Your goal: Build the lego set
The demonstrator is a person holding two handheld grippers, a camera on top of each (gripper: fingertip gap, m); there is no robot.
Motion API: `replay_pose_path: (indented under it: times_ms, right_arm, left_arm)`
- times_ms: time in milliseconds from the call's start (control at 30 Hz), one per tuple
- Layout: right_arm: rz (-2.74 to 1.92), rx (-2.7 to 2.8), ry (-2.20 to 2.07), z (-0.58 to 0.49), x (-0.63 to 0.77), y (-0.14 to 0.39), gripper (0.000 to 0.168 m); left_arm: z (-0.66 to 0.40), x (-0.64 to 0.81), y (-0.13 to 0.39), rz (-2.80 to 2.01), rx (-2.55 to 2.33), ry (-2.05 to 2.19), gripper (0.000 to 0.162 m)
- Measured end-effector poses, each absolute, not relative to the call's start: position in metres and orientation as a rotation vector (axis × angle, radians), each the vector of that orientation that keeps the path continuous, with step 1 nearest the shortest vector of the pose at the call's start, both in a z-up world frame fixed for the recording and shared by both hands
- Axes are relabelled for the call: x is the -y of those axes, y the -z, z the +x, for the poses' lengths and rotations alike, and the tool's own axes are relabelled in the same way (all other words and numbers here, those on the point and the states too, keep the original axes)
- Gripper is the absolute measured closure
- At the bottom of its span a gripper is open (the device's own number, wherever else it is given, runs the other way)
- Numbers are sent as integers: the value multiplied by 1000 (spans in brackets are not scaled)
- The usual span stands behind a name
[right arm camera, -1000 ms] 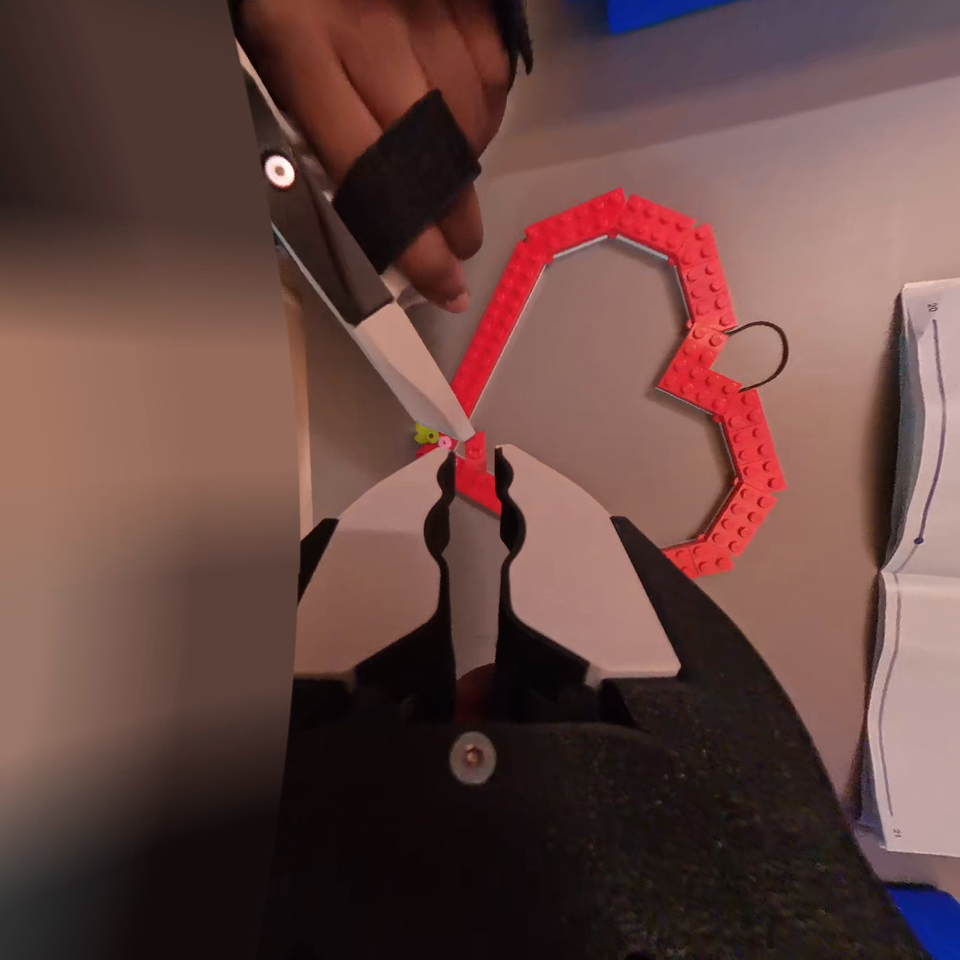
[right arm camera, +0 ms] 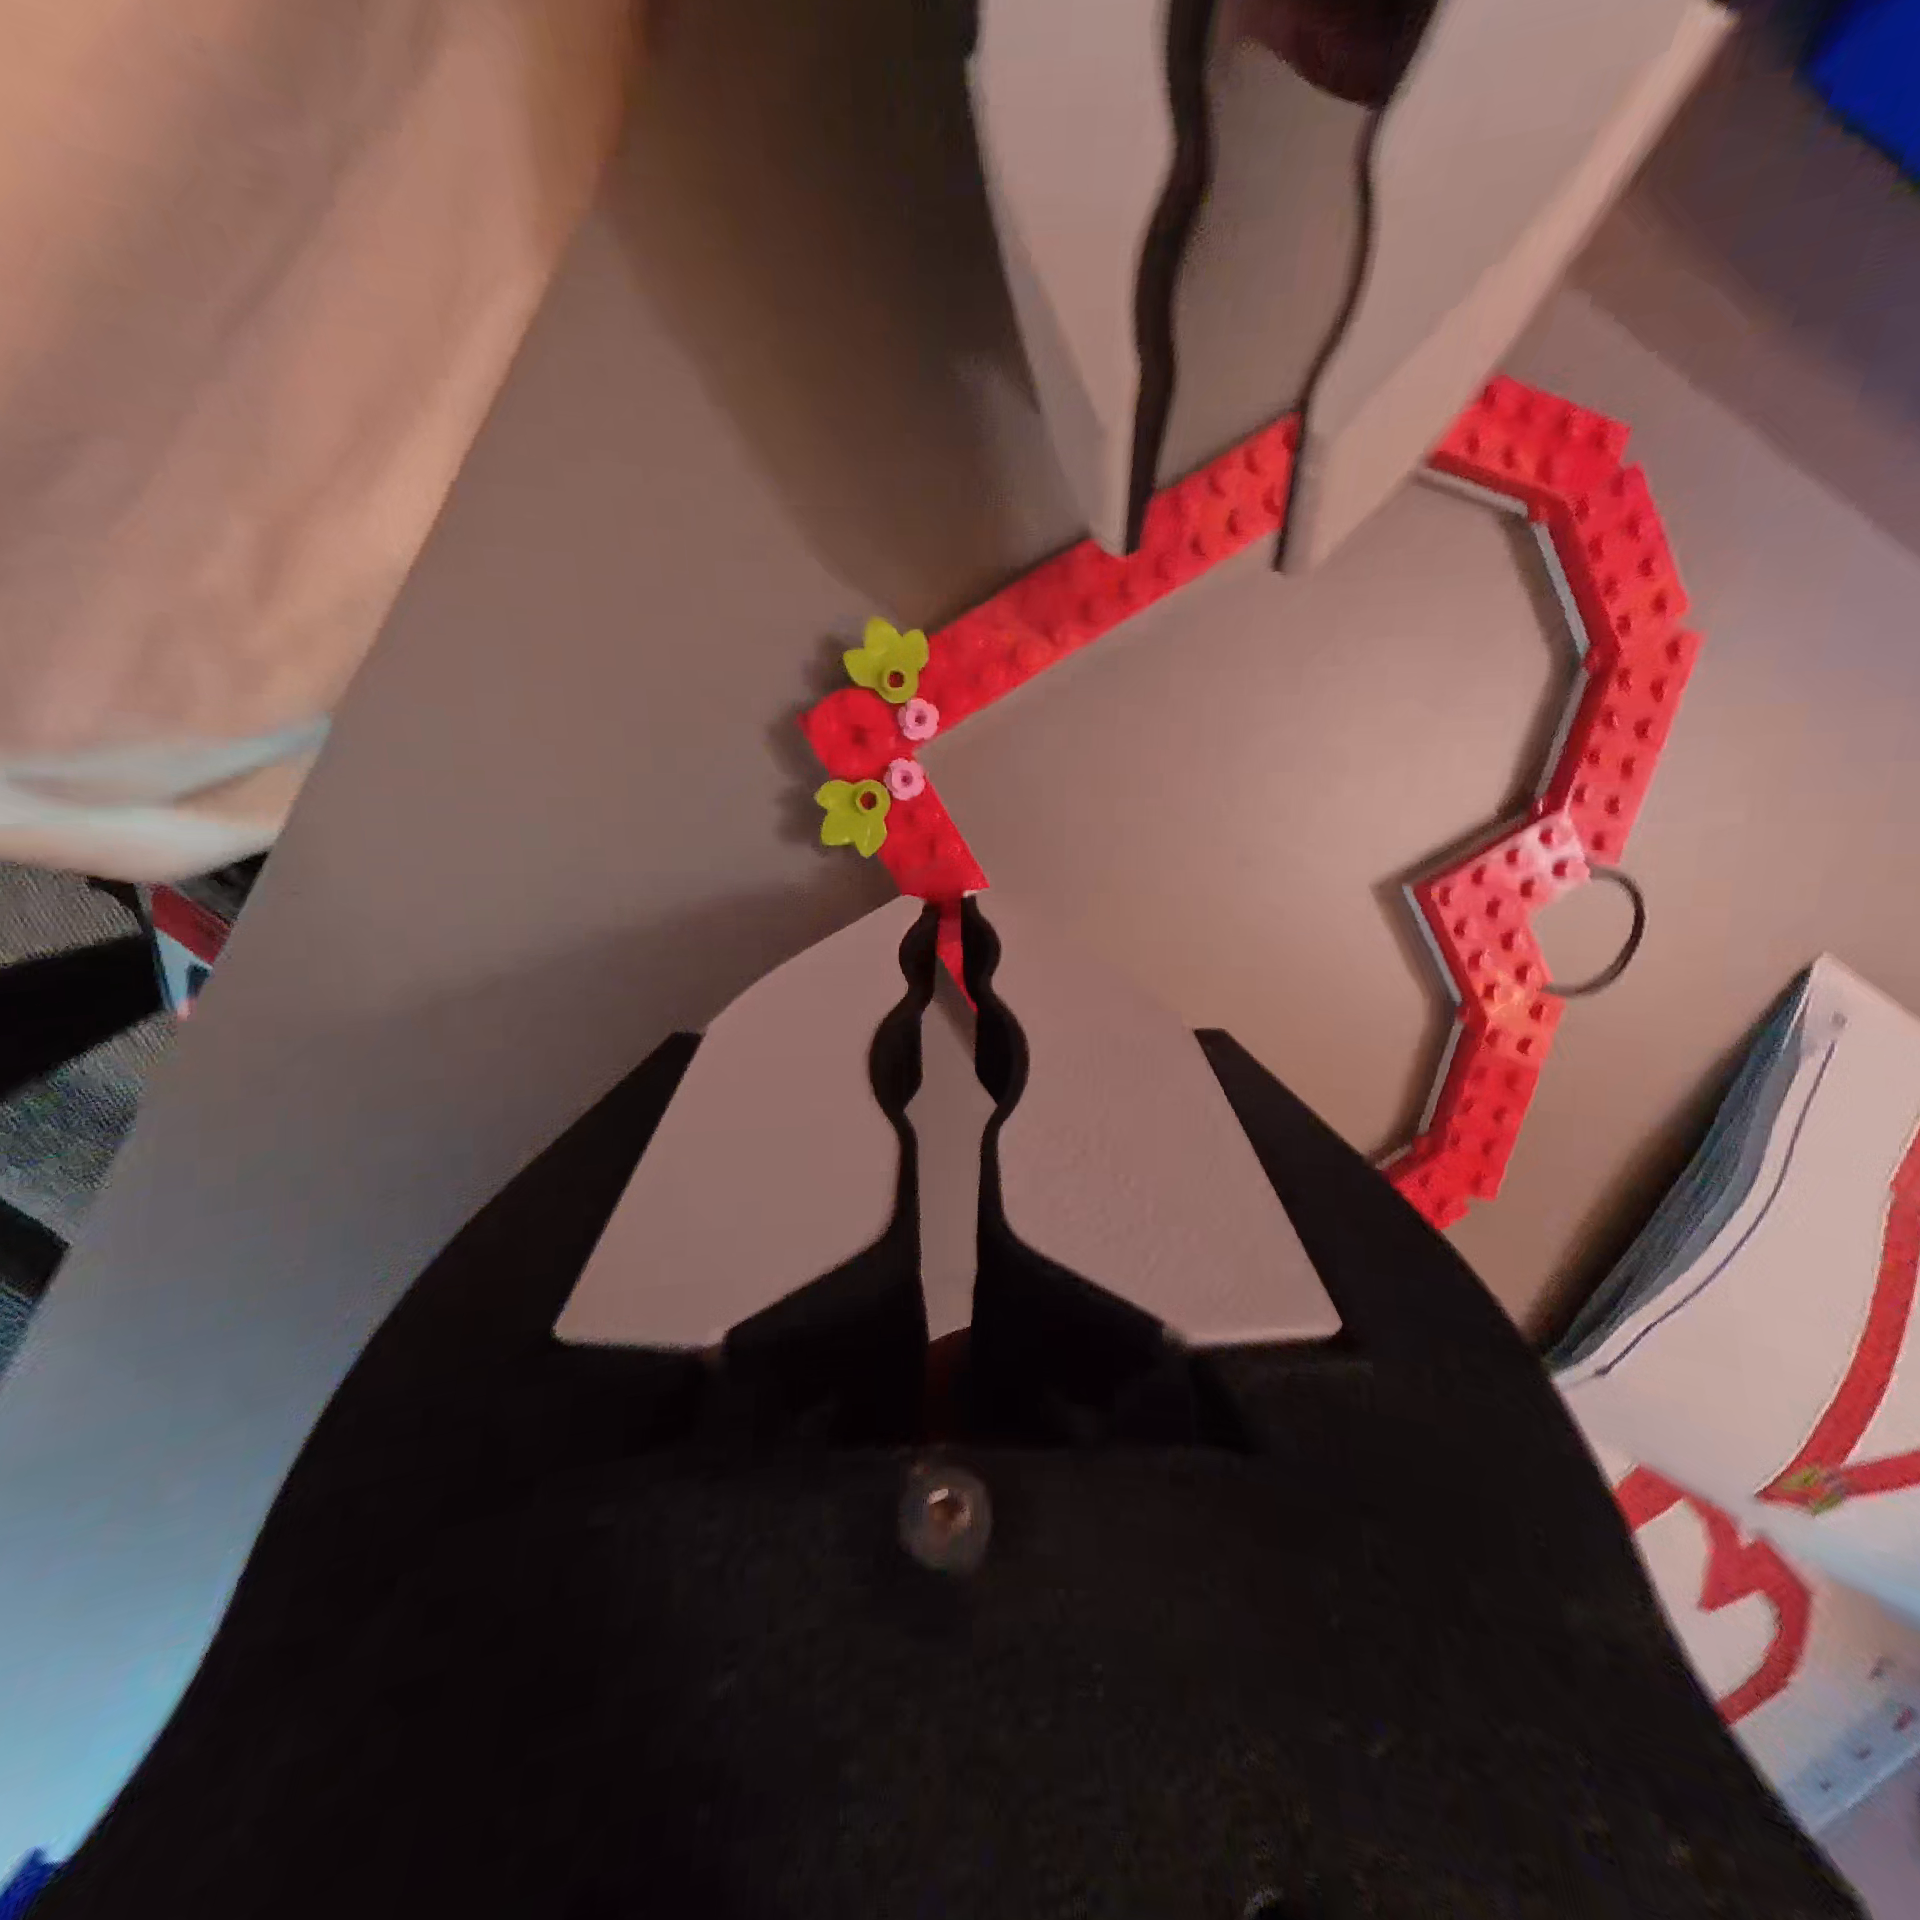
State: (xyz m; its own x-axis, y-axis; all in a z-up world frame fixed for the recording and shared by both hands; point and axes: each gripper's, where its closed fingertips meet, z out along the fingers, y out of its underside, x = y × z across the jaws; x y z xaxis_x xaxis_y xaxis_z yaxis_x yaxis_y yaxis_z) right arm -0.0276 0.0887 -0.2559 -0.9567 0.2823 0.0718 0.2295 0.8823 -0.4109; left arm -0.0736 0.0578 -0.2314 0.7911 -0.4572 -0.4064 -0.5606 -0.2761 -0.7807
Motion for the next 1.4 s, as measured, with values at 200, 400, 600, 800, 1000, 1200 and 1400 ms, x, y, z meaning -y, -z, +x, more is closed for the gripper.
replay_pose_path:
  times_ms: [200, 400, 600, 800, 1000, 1200, 1400]
  right_arm:
    - [-123, 2939, -572, -29, -77, 264, 164]
    - [-177, 2974, -583, -29, -76, 267, 164]
    - [-212, 2988, -550, -29, -76, 267, 164]
    - [-280, 2980, -528, -28, -77, 268, 164]
    - [-360, 2983, -326, -27, -77, 270, 164]
    - [-437, 3001, -245, -27, -77, 270, 164]
    - [-454, 2952, -413, -28, -79, 268, 160]
  left_arm:
    - [-81, -54, 237, -1934, -742, -204, 143]
    - [-80, -53, 240, -1921, -739, -237, 143]
    - [-76, -54, 235, -1887, -706, -190, 147]
    - [-64, -55, 236, -1889, -747, -188, 157]
    - [-68, -56, 239, -1888, -723, -178, 157]
    - [-73, -56, 236, -1867, -710, -193, 156]
    - [-79, -54, 228, -1821, -681, -208, 154]
